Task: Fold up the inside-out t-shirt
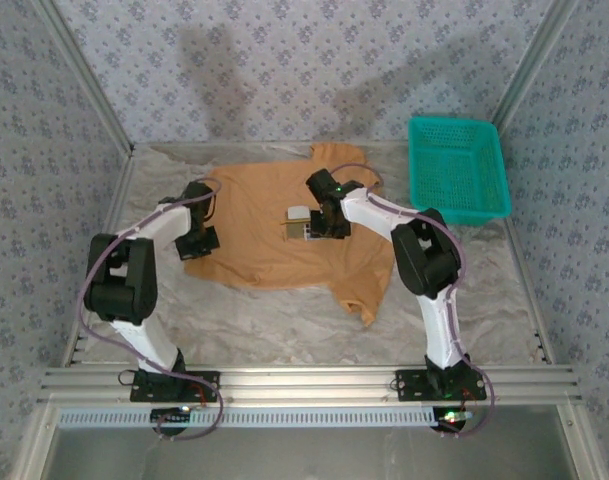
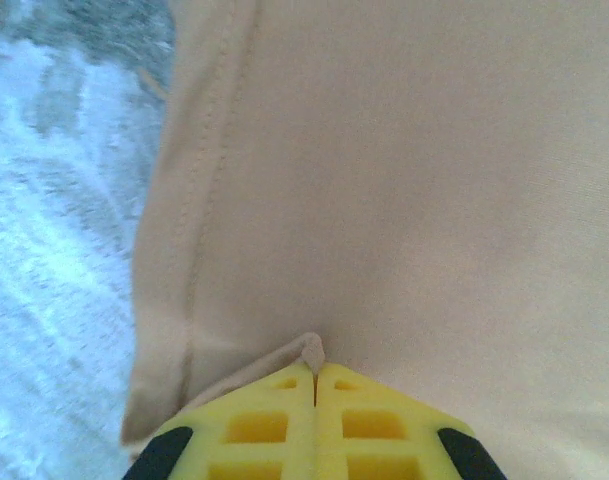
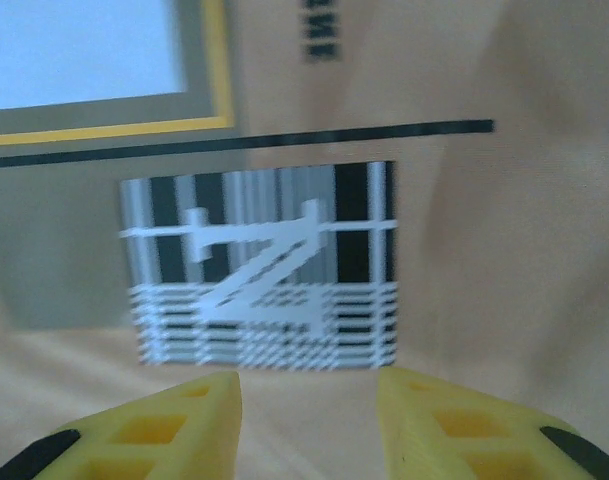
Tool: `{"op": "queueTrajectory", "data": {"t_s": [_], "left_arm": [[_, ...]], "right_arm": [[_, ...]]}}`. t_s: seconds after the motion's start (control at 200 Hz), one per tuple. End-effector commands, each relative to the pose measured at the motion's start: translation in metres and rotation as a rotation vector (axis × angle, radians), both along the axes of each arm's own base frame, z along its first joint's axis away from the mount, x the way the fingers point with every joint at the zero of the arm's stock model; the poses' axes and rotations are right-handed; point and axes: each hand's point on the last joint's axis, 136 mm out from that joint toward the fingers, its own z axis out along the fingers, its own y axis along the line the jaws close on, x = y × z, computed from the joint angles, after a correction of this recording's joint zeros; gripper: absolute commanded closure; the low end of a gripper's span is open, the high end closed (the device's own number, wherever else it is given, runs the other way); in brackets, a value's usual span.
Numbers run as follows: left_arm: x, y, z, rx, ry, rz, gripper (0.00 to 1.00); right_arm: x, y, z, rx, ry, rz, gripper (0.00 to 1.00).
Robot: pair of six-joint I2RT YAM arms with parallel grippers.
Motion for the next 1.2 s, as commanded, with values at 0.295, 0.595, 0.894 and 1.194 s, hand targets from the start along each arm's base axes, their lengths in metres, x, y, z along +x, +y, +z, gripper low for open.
{"op": "queueTrajectory", "data": {"t_s": [0.295, 0.595, 0.894, 1.194], "left_arm": [[-0.086, 0.003, 0.03, 0.018, -0.05, 0.032, 0.98], [-0.151, 0.004, 0.062, 0.004, -0.163, 0.085, 0.77], [-0.072, -0.025, 0.084, -0.01, -0.268, -0.024, 0.74], [0.056, -0.047, 0.025, -0.145, -0.191, -0.027, 0.79]], "right_arm": [[0.001, -0.032, -0.058, -0.044, 0.159, -0.106, 0.59], [0.007, -0.018, -0.044, 0.053, 0.155, -0.09, 0.58], [-0.015, 0.0, 0.029, 0.161, 0.124, 0.04, 0.49], [-0.012, -0.054, -0.007, 0.11, 0.165, -0.066, 0.45]]}}
